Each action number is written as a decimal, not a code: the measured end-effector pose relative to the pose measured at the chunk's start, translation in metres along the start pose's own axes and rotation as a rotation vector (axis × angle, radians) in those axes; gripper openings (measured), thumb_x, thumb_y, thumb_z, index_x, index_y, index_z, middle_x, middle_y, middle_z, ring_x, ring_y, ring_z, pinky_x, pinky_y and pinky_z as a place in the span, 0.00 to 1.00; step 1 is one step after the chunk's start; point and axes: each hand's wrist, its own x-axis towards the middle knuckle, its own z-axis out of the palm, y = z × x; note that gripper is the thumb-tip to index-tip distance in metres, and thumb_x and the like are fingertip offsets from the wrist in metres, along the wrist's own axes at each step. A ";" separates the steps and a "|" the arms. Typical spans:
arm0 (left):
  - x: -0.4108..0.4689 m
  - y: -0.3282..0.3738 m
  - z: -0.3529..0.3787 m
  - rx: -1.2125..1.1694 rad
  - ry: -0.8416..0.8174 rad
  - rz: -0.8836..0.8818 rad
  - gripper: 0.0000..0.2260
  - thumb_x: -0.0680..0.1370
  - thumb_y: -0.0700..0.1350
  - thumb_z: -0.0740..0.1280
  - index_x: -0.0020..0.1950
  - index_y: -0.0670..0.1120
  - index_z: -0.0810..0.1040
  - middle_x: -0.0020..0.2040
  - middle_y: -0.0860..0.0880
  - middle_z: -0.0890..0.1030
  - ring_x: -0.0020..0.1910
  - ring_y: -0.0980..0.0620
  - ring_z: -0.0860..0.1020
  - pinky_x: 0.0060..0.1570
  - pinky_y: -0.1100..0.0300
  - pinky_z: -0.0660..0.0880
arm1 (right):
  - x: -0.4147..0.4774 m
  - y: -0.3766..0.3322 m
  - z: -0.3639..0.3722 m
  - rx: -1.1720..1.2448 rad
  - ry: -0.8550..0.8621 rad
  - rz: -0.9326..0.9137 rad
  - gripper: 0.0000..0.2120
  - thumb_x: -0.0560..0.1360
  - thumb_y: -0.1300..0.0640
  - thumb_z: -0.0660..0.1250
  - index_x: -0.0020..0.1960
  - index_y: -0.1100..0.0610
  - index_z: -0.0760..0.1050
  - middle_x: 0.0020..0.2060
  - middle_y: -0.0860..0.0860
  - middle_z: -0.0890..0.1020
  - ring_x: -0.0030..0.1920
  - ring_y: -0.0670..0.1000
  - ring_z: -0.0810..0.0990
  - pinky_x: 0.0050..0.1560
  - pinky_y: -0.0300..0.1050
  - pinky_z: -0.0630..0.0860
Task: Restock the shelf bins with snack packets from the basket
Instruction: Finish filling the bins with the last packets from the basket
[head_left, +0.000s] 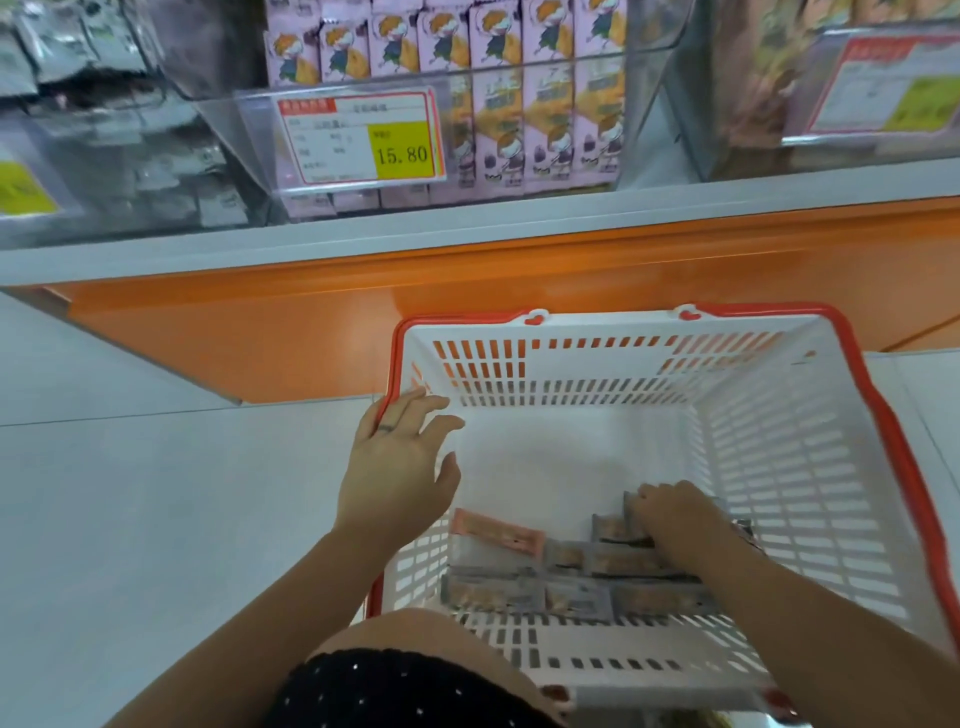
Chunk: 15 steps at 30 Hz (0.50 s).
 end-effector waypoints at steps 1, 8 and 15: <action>-0.001 0.000 0.000 0.001 0.000 0.000 0.15 0.69 0.48 0.64 0.54 0.51 0.81 0.60 0.50 0.80 0.65 0.47 0.74 0.67 0.45 0.64 | 0.000 0.000 -0.005 0.081 0.040 -0.006 0.19 0.76 0.59 0.60 0.66 0.54 0.67 0.59 0.52 0.75 0.57 0.54 0.76 0.57 0.46 0.68; -0.001 -0.003 -0.007 -0.077 -0.079 0.015 0.15 0.70 0.51 0.62 0.55 0.54 0.80 0.61 0.53 0.78 0.67 0.48 0.72 0.70 0.50 0.57 | -0.007 -0.017 -0.108 0.826 0.261 -0.043 0.18 0.71 0.60 0.68 0.59 0.51 0.71 0.53 0.47 0.74 0.49 0.48 0.74 0.48 0.43 0.74; 0.006 0.005 -0.052 -0.476 -0.229 -0.085 0.13 0.79 0.47 0.63 0.63 0.58 0.74 0.68 0.58 0.70 0.70 0.57 0.65 0.74 0.48 0.47 | -0.068 -0.014 -0.221 0.809 0.328 -0.267 0.16 0.69 0.66 0.69 0.50 0.50 0.71 0.52 0.44 0.75 0.54 0.45 0.73 0.51 0.37 0.71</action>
